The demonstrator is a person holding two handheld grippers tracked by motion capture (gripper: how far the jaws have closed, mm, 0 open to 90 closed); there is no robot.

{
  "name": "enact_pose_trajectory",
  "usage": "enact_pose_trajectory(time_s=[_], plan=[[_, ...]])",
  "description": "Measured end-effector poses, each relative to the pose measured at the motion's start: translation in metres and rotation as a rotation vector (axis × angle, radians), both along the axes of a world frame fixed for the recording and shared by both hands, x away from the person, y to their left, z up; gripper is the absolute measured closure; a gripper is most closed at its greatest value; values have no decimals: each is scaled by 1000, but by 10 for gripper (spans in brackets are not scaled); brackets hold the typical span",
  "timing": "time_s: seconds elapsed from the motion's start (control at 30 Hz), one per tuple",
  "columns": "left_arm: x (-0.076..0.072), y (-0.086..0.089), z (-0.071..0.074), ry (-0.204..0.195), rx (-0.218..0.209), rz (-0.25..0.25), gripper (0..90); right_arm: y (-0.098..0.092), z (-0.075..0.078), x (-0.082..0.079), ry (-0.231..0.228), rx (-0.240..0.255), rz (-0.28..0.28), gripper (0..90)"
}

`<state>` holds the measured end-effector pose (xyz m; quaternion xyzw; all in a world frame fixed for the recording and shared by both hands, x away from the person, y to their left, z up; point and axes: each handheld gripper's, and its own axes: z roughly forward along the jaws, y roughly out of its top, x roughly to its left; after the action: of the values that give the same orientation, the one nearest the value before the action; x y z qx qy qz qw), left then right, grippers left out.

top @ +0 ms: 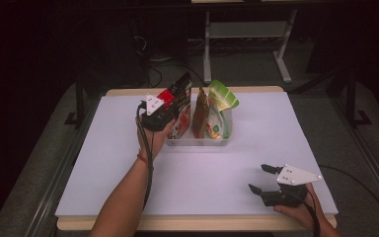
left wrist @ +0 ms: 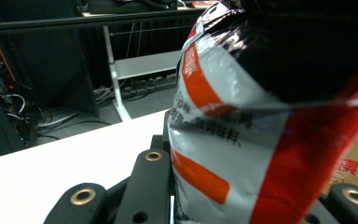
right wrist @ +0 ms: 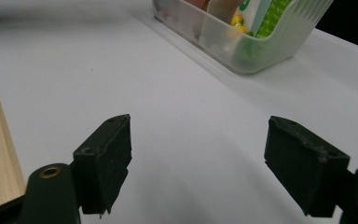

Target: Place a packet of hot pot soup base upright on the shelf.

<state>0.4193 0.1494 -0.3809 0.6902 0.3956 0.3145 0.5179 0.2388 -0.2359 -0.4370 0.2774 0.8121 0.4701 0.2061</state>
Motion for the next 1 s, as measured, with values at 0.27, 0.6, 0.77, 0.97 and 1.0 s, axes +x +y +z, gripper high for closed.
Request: enact_pose_trajectory(time_s=[0.27,0.6,0.77,0.97,1.0], plan=[[-1,-1,1,3,27,-6,757,1,0,-2,-4,-10,7,222],[-1,3,6,34,58,-32,722,3,0,-2,-5,-21,5,224],[-1,5,10,44,82,-51,704,3,-1,-1,-4,-30,2,225],[-4,8,13,51,95,-82,689,4,-1,-2,-3,-32,-1,227],[-5,8,13,50,96,-87,687,4,-1,-2,-3,-34,-2,227]])
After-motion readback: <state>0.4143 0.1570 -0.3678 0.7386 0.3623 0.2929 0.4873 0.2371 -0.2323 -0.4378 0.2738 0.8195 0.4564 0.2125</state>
